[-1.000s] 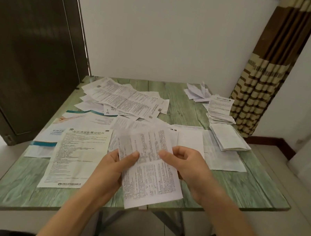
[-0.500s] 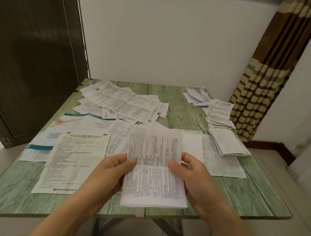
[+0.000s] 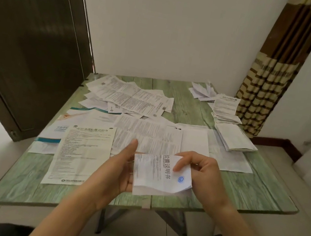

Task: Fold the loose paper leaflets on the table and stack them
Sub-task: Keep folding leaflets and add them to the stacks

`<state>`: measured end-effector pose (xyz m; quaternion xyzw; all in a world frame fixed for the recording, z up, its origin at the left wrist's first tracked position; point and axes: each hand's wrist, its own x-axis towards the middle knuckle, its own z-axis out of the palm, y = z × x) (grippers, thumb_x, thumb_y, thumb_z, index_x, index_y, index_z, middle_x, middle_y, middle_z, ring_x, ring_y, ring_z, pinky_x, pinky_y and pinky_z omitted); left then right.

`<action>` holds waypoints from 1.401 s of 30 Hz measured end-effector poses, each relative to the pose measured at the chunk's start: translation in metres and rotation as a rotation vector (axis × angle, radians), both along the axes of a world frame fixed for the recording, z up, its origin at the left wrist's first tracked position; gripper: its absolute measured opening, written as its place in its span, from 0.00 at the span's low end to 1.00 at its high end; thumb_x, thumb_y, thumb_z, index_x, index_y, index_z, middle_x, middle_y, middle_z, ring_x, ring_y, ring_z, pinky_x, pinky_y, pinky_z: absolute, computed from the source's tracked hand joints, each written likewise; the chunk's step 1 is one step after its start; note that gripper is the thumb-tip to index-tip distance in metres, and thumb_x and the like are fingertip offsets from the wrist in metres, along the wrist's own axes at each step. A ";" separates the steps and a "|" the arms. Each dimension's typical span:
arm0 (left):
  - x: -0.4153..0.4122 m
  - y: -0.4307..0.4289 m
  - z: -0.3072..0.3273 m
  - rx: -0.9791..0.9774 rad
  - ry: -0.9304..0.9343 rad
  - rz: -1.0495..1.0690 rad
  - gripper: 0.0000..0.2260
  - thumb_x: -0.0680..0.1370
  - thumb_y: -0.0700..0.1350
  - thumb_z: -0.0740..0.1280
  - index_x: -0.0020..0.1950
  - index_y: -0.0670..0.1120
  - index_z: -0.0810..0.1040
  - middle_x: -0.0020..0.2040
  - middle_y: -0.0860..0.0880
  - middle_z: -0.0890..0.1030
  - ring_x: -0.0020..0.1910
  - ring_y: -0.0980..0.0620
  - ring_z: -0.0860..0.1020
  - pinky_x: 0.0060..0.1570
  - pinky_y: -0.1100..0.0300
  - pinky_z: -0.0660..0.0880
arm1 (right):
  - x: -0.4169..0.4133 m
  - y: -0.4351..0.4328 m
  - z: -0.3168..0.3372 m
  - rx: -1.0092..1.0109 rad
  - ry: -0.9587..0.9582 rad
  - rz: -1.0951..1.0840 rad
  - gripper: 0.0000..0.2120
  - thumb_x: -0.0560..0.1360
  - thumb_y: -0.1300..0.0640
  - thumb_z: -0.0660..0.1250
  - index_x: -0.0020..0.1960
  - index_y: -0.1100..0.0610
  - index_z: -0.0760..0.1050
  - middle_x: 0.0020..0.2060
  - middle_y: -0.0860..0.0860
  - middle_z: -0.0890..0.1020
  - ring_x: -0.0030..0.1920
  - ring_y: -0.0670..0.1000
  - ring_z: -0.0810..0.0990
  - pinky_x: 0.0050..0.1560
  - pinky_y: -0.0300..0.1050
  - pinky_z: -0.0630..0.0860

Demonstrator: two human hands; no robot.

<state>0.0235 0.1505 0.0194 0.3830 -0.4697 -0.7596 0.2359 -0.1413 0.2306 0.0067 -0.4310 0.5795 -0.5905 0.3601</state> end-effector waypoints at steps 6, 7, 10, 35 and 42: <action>0.004 0.001 -0.006 -0.309 -0.258 -0.051 0.10 0.79 0.46 0.63 0.52 0.43 0.80 0.45 0.49 0.85 0.44 0.51 0.84 0.47 0.54 0.81 | -0.008 0.003 0.009 0.064 0.147 0.055 0.19 0.74 0.77 0.57 0.37 0.61 0.81 0.43 0.49 0.83 0.43 0.44 0.82 0.39 0.37 0.79; 0.004 0.000 -0.005 -0.324 -0.256 -0.060 0.10 0.79 0.46 0.63 0.52 0.43 0.80 0.45 0.49 0.85 0.45 0.50 0.84 0.49 0.52 0.80 | -0.012 0.001 0.015 0.060 0.148 0.009 0.18 0.75 0.75 0.56 0.40 0.61 0.81 0.42 0.51 0.84 0.41 0.44 0.82 0.40 0.39 0.80; 0.003 0.001 -0.002 -0.390 -0.252 -0.106 0.09 0.79 0.47 0.63 0.50 0.44 0.80 0.44 0.49 0.85 0.44 0.51 0.84 0.47 0.55 0.80 | -0.014 -0.006 0.028 0.075 0.264 0.014 0.10 0.77 0.67 0.61 0.46 0.57 0.79 0.42 0.52 0.84 0.39 0.47 0.81 0.43 0.39 0.78; 0.008 -0.011 -0.009 -0.771 -0.373 0.101 0.08 0.77 0.42 0.65 0.39 0.48 0.81 0.36 0.43 0.81 0.37 0.47 0.77 0.39 0.56 0.72 | -0.017 -0.009 0.027 0.192 0.485 0.137 0.04 0.75 0.56 0.68 0.49 0.53 0.77 0.42 0.47 0.81 0.40 0.40 0.77 0.39 0.31 0.74; -0.004 0.002 -0.011 -0.629 -0.252 0.045 0.08 0.77 0.40 0.66 0.41 0.40 0.82 0.39 0.35 0.81 0.34 0.47 0.81 0.31 0.63 0.76 | 0.004 -0.029 0.016 0.140 0.555 0.158 0.03 0.75 0.58 0.68 0.42 0.54 0.78 0.37 0.45 0.80 0.41 0.45 0.79 0.43 0.38 0.75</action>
